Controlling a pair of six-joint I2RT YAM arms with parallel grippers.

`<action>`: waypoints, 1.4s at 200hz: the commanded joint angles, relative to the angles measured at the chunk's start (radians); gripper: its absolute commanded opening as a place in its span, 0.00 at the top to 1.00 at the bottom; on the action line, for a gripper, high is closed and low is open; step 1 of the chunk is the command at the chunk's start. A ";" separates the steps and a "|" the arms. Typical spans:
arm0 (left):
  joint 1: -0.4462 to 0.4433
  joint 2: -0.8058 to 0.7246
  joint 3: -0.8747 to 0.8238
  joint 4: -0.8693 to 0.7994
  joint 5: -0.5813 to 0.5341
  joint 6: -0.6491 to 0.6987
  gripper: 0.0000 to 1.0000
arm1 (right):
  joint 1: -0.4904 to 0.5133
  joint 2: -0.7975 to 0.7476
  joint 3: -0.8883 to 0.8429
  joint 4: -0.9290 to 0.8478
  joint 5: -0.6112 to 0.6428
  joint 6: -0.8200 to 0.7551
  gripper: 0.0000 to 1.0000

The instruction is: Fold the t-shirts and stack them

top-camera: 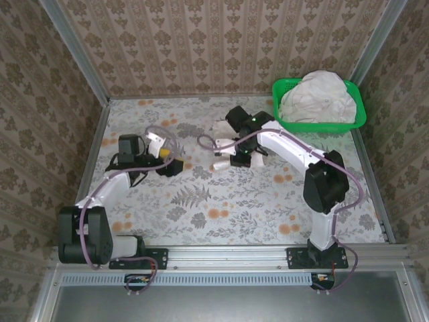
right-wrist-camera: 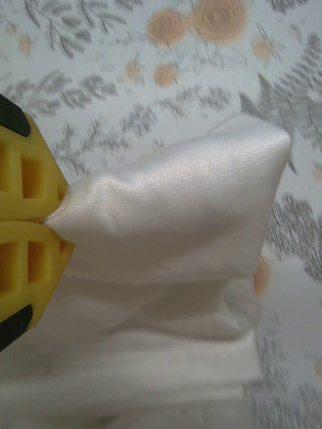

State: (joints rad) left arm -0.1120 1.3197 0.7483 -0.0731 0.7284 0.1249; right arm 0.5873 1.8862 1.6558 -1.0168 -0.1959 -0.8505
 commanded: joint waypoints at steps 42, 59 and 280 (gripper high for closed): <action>-0.184 0.252 0.278 -0.061 -0.230 -0.708 0.00 | 0.096 -0.206 -0.235 0.166 0.036 0.132 1.00; -0.236 0.340 0.318 -0.060 -0.232 -0.797 0.05 | 0.114 -0.231 -0.270 0.183 0.044 0.158 1.00; -0.392 0.797 0.610 -0.276 -0.157 -0.819 1.00 | 0.113 -0.427 -0.382 0.047 -0.011 0.182 1.00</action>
State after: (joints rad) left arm -0.5037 2.1330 1.3865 -0.2115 0.5671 -0.7765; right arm 0.7116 1.4956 1.2240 -0.8803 -0.1699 -0.6495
